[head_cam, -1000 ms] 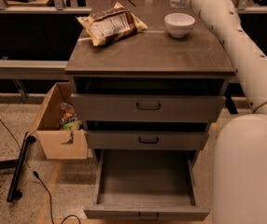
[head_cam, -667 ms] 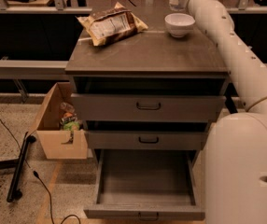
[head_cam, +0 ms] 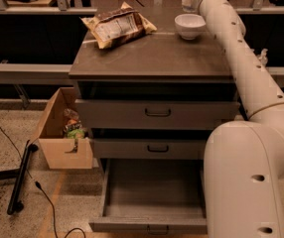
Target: Place blue plastic bottle into white bowl
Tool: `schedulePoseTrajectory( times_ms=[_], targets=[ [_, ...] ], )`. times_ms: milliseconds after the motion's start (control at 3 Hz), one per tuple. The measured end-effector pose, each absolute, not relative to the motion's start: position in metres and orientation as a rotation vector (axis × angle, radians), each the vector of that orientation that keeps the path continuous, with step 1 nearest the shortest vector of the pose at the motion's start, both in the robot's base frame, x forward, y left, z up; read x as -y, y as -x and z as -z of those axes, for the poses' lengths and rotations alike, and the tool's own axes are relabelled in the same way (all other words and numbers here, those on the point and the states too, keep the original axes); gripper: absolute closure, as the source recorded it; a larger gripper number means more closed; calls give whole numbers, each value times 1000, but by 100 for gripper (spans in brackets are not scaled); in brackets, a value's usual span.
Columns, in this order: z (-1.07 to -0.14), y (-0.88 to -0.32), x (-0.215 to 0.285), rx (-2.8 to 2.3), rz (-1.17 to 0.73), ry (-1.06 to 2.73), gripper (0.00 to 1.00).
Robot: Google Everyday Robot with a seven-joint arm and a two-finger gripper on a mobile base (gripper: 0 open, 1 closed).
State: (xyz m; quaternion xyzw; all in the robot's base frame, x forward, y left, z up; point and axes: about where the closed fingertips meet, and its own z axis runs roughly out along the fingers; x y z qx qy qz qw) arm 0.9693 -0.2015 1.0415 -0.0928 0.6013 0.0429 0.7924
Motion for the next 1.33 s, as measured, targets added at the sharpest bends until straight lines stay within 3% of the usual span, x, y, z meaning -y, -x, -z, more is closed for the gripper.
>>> schedulePoseTrajectory(
  times_ms=[1333],
  targets=[
    [-1003, -985, 207, -1353, -111, 280, 100]
  ],
)
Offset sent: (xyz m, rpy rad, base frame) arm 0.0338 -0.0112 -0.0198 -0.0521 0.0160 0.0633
